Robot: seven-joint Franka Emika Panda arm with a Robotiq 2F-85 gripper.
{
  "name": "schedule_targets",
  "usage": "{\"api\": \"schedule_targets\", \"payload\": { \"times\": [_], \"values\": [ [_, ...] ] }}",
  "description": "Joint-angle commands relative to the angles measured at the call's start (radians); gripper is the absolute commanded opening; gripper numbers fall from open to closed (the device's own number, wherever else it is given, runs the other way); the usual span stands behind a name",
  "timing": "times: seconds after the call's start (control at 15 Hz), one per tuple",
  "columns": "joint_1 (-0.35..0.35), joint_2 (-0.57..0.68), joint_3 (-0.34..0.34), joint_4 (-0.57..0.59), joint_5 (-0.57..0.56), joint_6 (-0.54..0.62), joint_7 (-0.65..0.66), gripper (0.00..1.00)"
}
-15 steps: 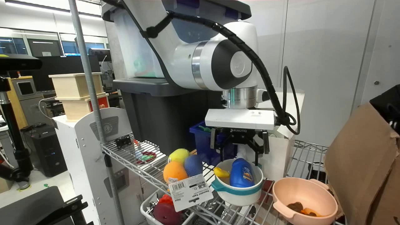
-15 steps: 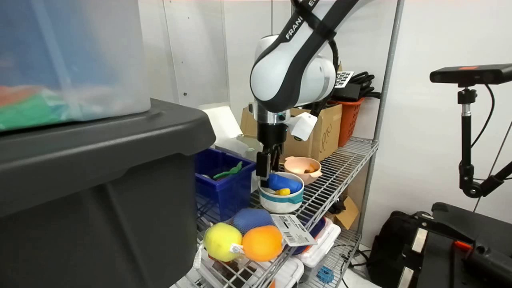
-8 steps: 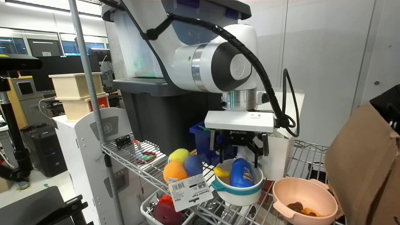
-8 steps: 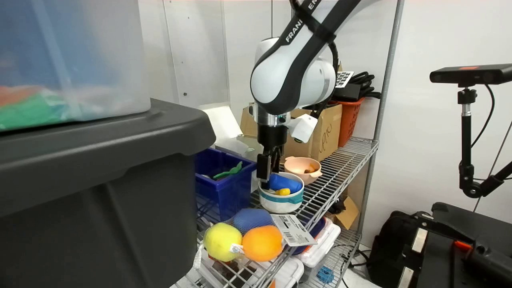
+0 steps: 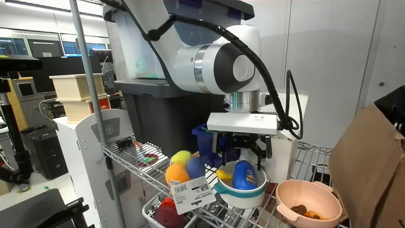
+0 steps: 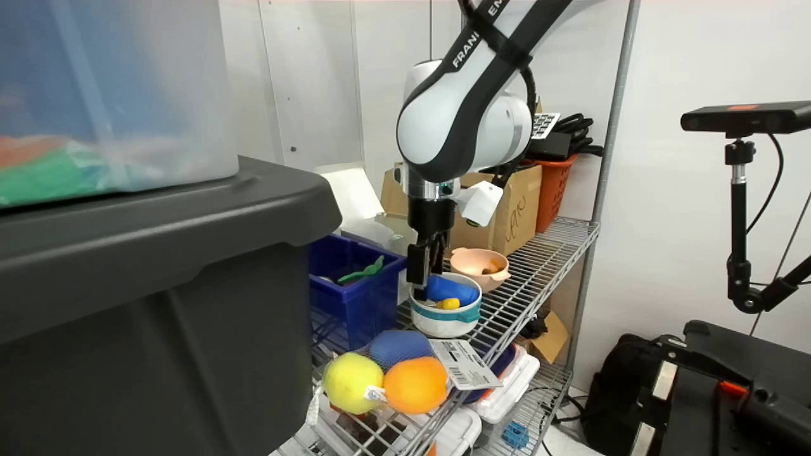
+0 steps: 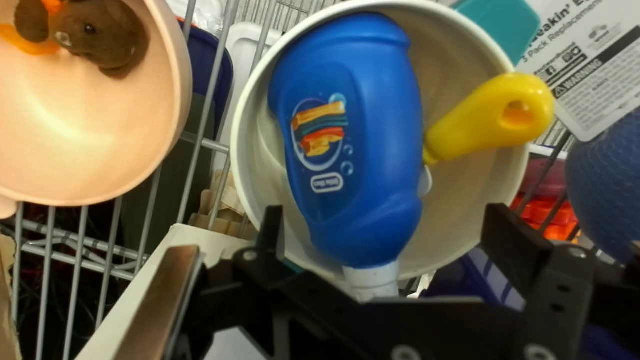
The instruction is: Pick up the bottle and put it in the bowl
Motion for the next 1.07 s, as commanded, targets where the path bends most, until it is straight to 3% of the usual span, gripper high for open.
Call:
{"api": "schedule_targets", "payload": {
  "times": [0.0,0.13,0.27,0.53,0.6,1.0],
  "values": [
    [-0.01,0.015,0.012,0.02,-0.008,-0.009,-0.018,0.98],
    [-0.01,0.017,0.013,0.019,-0.008,-0.009,-0.02,0.86],
    [-0.011,0.016,0.014,0.019,-0.008,-0.009,-0.023,0.6],
    [-0.011,0.018,0.015,0.02,-0.009,-0.008,-0.025,0.29],
    [-0.011,0.018,0.015,0.021,-0.009,-0.008,-0.027,0.25],
    [-0.012,0.014,0.016,0.02,-0.008,-0.01,-0.031,0.23]
  ]
}}
